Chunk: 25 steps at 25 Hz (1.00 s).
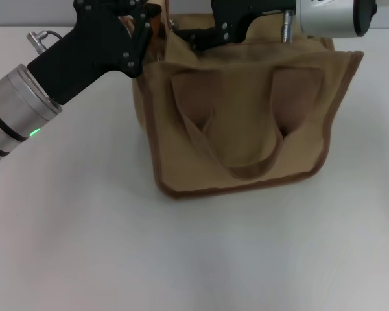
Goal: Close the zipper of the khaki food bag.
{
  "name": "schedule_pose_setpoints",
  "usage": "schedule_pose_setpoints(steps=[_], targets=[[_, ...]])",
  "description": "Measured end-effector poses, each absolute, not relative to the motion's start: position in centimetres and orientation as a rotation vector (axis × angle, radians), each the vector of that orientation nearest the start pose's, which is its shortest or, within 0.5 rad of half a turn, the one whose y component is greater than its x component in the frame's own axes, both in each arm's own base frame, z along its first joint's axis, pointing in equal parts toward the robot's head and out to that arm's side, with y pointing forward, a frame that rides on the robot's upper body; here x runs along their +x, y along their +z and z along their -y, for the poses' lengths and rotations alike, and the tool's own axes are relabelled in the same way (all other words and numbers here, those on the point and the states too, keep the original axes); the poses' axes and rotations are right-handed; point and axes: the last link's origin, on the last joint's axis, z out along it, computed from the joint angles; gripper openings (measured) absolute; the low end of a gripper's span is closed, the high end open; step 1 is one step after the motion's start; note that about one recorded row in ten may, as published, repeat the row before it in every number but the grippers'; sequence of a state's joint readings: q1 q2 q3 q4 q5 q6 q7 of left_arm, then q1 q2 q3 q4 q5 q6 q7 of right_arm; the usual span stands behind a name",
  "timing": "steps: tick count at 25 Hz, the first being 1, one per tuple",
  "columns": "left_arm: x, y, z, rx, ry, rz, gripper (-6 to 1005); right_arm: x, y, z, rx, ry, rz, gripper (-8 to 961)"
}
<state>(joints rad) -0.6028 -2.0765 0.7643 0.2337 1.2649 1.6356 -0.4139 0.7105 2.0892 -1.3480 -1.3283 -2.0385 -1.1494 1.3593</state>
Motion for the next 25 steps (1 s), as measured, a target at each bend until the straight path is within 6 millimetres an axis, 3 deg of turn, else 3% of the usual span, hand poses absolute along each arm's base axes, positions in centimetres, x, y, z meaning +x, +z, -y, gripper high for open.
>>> schedule_pose_setpoints(steps=[25], targets=[[-20.4,1.1,-34.9,-2.124,-1.230,-0.134,37,5.5,0.9,-39.3,-2.508,0.232,0.744,778]])
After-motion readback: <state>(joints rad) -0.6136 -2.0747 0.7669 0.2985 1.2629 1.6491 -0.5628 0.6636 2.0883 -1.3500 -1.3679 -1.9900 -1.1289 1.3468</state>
